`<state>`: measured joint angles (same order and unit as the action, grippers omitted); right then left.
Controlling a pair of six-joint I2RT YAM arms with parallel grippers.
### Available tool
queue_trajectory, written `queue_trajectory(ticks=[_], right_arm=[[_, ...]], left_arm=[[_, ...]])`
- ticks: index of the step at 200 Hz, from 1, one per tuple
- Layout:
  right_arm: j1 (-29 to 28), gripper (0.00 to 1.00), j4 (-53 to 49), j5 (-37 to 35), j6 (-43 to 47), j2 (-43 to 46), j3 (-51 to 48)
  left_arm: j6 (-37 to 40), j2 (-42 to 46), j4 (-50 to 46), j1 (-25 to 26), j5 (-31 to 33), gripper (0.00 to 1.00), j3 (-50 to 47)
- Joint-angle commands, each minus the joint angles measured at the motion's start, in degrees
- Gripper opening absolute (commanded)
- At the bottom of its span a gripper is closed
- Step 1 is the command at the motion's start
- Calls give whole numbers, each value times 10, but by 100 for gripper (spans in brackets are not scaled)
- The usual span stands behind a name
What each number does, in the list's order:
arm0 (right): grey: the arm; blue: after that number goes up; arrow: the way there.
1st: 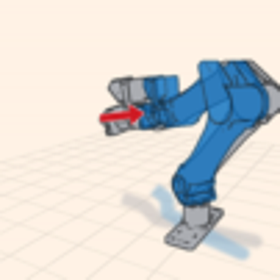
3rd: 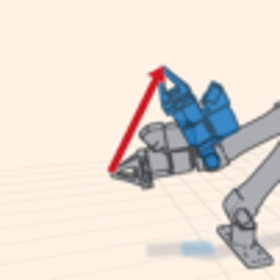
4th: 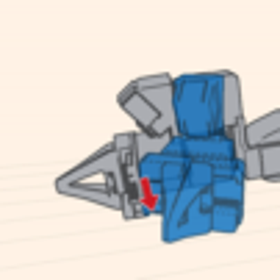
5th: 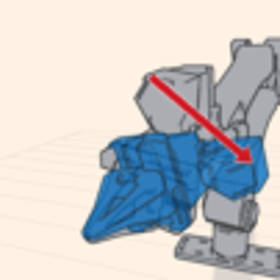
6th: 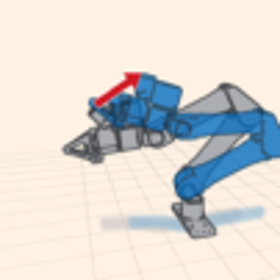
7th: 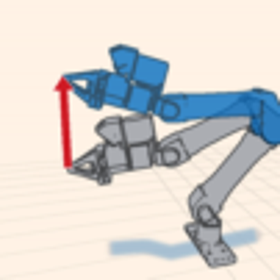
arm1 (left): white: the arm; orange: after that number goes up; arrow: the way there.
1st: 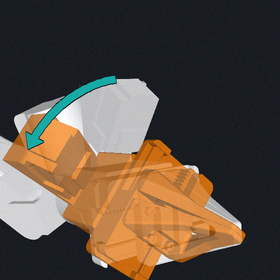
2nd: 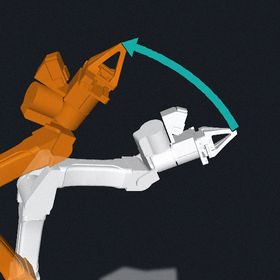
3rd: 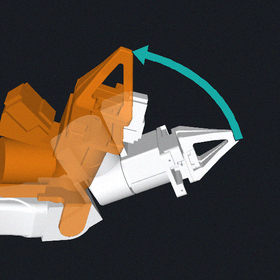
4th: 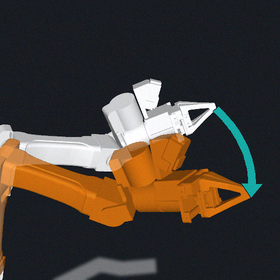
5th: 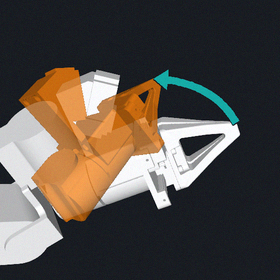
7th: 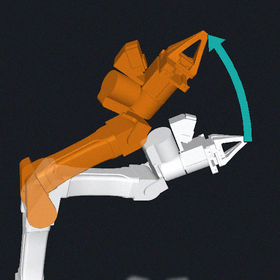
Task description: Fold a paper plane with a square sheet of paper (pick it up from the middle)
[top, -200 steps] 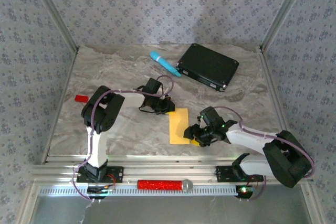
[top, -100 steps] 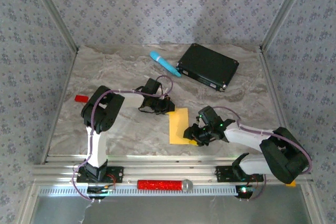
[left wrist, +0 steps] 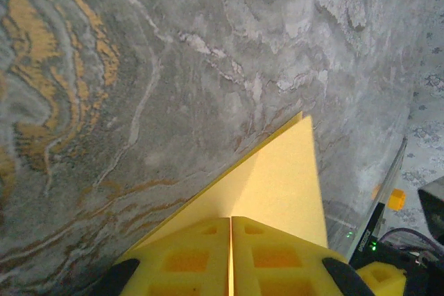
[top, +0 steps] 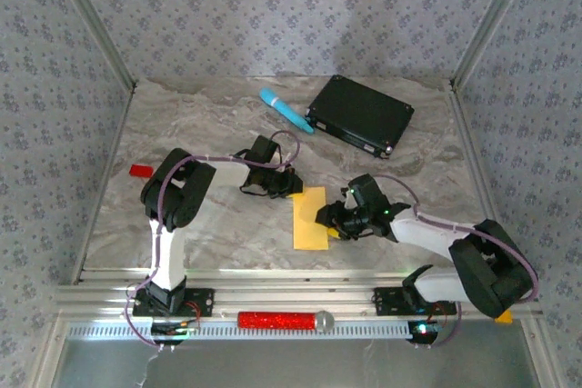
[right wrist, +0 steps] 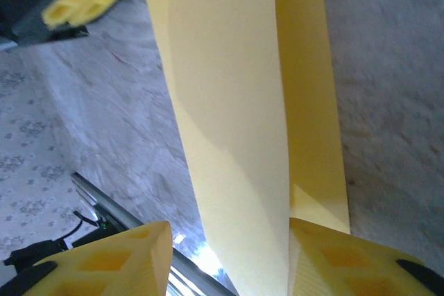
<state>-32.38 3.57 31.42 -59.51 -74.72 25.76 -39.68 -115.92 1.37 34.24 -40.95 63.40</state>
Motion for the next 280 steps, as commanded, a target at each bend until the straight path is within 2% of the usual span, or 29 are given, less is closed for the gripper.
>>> queue_trajectory(ticks=[1, 25, 81, 119, 140, 171, 207, 241, 280], right_arm=[[20, 47, 62, 28, 14, -24, 11], [40, 42, 112, 68, 12, -58, 13], [65, 23, 121, 90, 25, -105, 5], [66, 13, 141, 106, 26, -129, 6], [64, 8, 148, 96, 20, -130, 4], [64, 8, 170, 74, 0, -128, 9], [67, 8, 173, 52, -5, -141, 26], [67, 11, 181, 53, -9, -160, 35], [72, 15, 181, 65, -10, -156, 27]], left_arm=[[11, -14, -44, 4, 25, 10, 3], [12, -13, -46, 6, 25, 10, 4], [11, -2, -49, 6, 21, 11, 12], [5, 15, -46, 5, 15, 15, 21], [6, 38, -49, 5, 17, 21, 21], [28, 97, -64, 5, 44, 33, 9], [70, 171, -90, 5, 92, 35, -19], [100, 227, -80, 11, 108, 36, -59], [179, 270, -109, 77, 172, 39, -82]])
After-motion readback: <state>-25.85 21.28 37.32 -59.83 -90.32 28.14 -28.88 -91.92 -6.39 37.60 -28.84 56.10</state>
